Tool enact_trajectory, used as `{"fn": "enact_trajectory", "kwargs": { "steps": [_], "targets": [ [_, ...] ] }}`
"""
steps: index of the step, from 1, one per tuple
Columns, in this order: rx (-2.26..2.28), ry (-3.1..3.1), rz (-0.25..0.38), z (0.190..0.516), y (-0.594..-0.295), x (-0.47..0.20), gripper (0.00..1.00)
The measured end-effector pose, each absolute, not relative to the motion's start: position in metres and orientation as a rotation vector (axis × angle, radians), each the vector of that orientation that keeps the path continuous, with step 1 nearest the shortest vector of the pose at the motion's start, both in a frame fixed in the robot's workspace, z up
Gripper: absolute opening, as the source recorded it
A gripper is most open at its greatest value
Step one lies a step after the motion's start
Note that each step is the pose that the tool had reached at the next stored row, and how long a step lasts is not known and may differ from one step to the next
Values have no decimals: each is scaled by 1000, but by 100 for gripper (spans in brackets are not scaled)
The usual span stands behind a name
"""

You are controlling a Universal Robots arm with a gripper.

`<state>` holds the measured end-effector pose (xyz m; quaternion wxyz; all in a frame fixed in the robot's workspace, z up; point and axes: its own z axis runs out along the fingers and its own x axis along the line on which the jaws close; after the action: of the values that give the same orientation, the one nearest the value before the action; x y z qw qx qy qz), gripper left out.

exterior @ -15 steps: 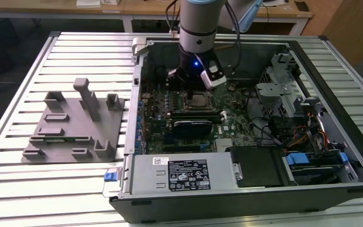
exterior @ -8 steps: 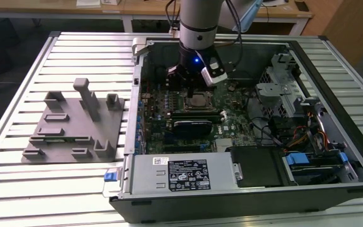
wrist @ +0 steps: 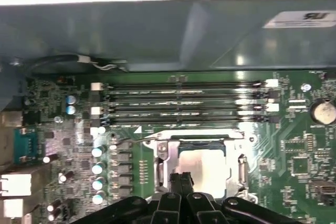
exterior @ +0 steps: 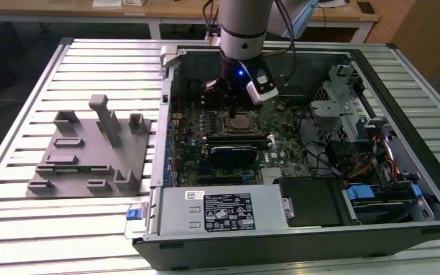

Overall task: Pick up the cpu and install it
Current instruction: 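Close the cpu cover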

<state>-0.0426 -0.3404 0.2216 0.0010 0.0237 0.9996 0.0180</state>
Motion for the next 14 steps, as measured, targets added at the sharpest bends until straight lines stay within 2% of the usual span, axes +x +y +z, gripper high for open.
{"fn": "enact_trajectory", "kwargs": {
  "steps": [14],
  "targets": [
    [75, 3138, 56, 223, -339, -25, 11]
  ]
}}
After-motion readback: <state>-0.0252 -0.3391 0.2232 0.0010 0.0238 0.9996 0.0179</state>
